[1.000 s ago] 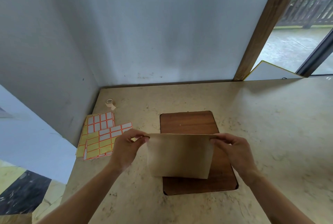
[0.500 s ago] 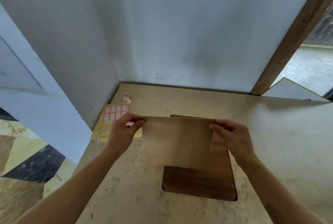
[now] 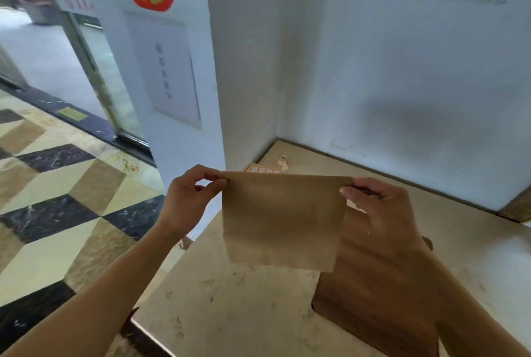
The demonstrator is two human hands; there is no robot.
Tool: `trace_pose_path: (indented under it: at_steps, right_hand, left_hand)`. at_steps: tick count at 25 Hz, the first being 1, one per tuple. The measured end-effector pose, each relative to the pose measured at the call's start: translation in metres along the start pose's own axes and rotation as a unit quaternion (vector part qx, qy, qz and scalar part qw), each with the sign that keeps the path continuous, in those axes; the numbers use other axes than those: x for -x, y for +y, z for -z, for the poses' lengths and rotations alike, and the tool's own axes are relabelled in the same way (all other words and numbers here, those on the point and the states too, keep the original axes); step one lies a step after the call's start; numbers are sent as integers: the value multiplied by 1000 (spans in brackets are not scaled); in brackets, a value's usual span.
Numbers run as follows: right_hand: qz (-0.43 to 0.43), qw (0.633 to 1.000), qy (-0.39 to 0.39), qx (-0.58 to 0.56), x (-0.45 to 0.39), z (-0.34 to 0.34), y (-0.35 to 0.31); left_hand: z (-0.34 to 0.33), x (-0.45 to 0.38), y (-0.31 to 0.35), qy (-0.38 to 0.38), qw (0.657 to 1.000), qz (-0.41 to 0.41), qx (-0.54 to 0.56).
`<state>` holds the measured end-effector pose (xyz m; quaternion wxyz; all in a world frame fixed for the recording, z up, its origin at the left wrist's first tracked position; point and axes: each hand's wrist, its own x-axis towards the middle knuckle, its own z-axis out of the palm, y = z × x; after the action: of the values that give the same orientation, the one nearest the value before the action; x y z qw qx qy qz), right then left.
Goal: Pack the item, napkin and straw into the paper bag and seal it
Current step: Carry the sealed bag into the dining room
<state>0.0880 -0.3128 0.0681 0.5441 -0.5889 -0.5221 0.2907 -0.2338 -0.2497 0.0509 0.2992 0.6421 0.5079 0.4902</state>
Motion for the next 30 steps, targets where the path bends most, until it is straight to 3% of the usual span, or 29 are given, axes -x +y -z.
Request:
trace_pose_path:
  at_steps: [5,14,21,30]
  right_hand:
    - [65,992,-107,2,12,-82,-48]
    - [88,950,-287,-90,81,-266,-118]
    - [139,884,-432,-113,171,-402,-168]
    - [173,741,-626,-171,297,-529,-221]
  left_hand:
    - [112,42,-6,75,996,-3,-55]
    - [308,178,-10,202,969,28,-143]
    - [411,322,-6,348,908,94,-211]
    - [452,486,37,511,804,152,-262]
